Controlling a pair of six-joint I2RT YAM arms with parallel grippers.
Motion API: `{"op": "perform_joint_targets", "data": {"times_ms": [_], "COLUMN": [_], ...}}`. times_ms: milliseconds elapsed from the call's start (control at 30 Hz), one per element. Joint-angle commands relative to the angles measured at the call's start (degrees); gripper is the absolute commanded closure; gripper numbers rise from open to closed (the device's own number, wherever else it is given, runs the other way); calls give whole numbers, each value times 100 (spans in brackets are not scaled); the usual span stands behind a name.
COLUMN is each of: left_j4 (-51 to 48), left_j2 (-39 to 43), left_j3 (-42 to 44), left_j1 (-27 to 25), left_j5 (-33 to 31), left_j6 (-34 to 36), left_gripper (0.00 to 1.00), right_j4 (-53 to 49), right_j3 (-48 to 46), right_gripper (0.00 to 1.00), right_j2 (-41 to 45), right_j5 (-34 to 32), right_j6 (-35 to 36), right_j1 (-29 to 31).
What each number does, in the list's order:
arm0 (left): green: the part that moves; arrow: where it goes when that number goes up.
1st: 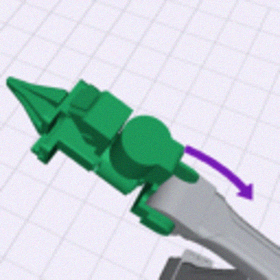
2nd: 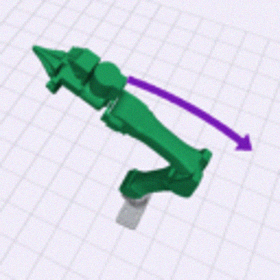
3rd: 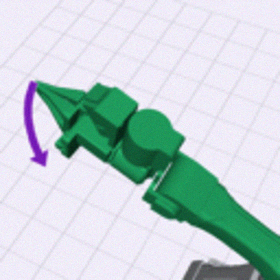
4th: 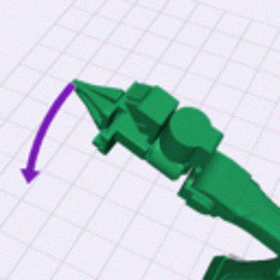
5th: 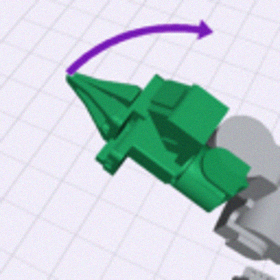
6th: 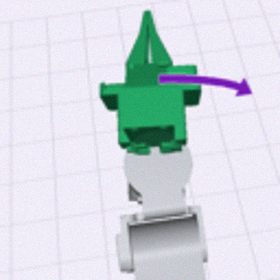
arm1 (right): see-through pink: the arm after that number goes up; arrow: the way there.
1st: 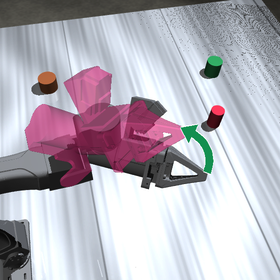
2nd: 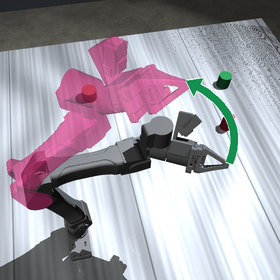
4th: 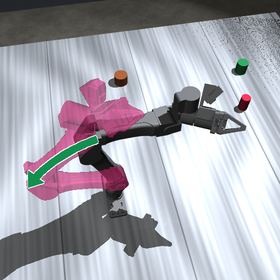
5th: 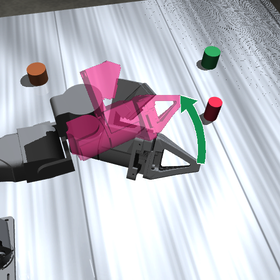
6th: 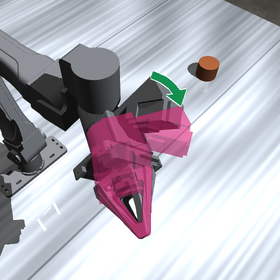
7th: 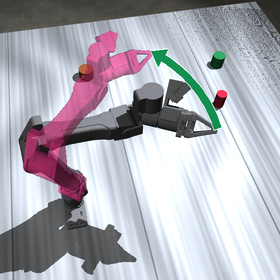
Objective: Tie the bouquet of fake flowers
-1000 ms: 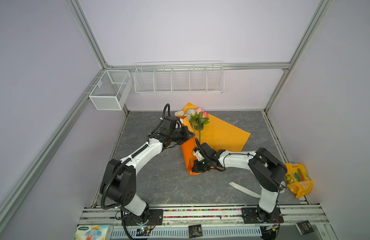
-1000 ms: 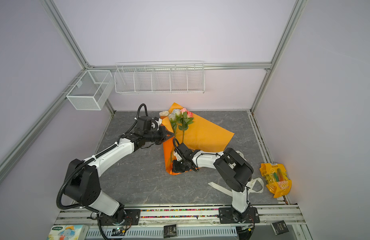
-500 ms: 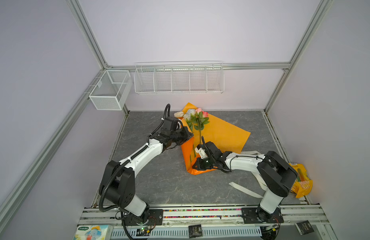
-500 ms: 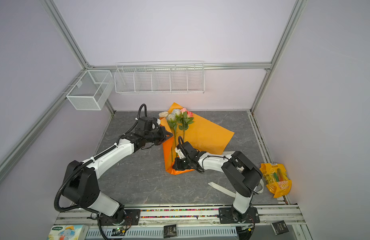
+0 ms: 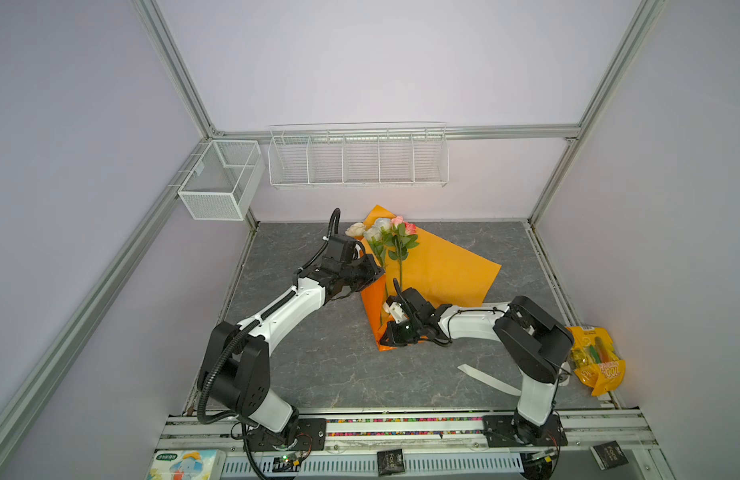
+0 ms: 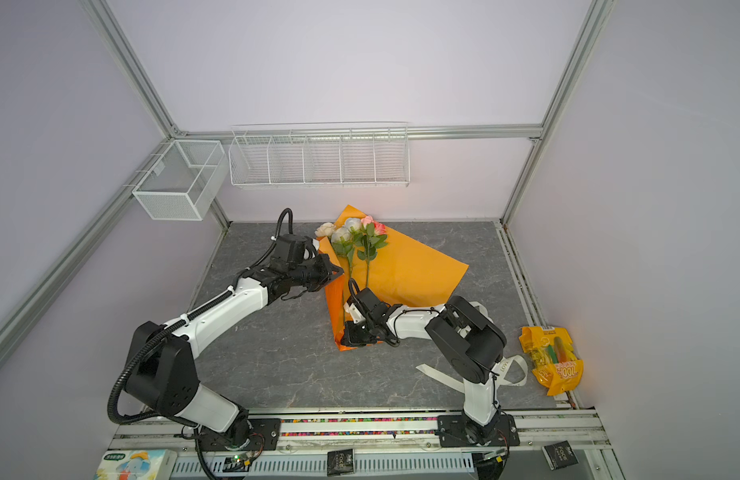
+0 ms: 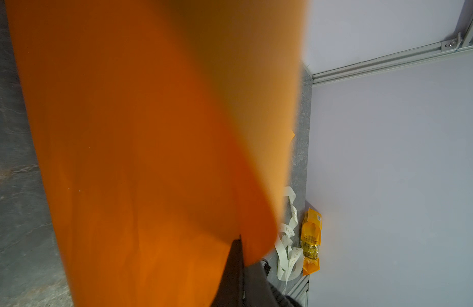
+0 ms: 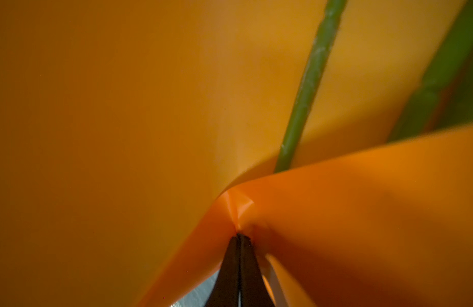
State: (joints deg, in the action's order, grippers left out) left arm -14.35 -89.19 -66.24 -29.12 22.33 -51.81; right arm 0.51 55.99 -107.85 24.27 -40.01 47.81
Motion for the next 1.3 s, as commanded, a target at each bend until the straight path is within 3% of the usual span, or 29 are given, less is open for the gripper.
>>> {"op": "perform_joint_targets", "data": {"times_ms": [0,133,267,467,667,733,900,1000,1267], "left_j4": [226,471,325,340,380,408,345,444,501], "left_j2": [79,-97,-184,-519,-1088,-1322,-1838,-2124,-2466], "left_j3": [36,-70,-156,-322,-762,-912,-1283,-1458,-1734], "left_j1": [-16,-23,-24,-38,-170,-215,-260,-276,-353], "left_j5": [85,381,288,430,454,401,316,461,624], "left_j6": [-53,-109,-30,22,-12,-48,-71,-141,-189], "left_gripper": [97,97,97,97,97,97,96,95,95], "right_j4": [-290,-120,387,-544,-570,-597,-396,-105,818], "right_j3": [-94,-129,-409,-527,-1070,-1119,-1322,-1247,-725], "right_gripper": [92,90,86,86,83,77,46,33,24], "right_j2": [-28,291,804,1240,1773,2052,2636,2594,1565], "right_j5": [-177,-32,216,-358,-562,-714,-1199,-1080,-642], "right_j6": [45,-89,-464,-411,-390,-270,-189,-106,-437], "right_j1": [26,-75,-331,-754,-1023,-1026,-1060,-1124,-1177]}}
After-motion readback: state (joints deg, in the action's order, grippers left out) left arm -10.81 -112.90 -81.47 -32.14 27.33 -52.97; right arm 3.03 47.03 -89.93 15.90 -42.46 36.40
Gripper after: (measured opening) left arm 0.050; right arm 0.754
